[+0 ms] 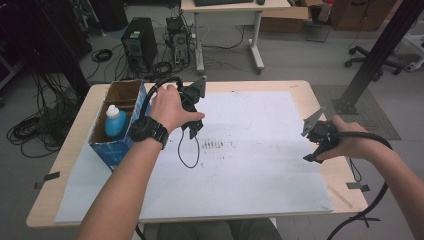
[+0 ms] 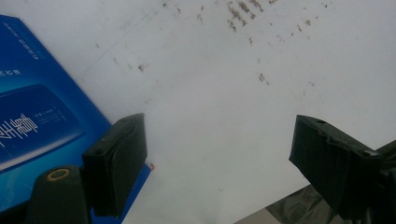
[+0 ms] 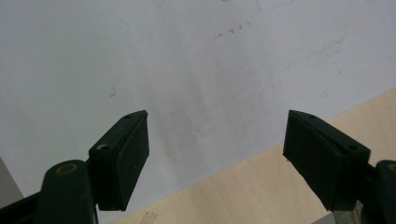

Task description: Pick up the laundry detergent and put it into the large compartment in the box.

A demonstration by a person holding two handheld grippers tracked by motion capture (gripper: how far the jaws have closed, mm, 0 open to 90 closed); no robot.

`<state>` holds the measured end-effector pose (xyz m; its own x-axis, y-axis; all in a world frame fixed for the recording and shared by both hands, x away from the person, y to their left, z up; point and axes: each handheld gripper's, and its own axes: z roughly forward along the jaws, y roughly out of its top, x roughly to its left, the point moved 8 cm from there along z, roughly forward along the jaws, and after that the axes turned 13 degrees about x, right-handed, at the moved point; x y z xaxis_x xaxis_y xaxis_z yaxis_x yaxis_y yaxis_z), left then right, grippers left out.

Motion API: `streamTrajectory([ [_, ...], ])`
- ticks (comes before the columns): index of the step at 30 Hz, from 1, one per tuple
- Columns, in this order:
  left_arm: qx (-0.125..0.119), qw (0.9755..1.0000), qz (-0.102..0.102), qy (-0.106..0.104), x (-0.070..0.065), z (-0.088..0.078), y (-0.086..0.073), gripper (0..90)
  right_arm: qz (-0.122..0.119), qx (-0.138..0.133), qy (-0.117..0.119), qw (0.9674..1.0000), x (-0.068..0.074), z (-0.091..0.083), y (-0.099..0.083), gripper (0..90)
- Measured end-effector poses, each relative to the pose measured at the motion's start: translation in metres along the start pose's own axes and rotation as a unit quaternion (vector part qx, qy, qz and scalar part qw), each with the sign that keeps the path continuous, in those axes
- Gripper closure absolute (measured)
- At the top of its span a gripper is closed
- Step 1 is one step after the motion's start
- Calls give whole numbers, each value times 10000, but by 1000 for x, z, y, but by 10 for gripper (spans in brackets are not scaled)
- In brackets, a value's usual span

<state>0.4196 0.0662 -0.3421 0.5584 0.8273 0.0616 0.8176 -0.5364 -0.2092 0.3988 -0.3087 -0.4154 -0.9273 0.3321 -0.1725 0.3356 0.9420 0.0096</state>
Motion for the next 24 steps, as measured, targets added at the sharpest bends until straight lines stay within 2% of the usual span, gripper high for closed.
streamTrajectory([
  [24,47,10000,36,0,-2,0,-2,190,-12,-1,-4,10000,1,-2,1,226],
])
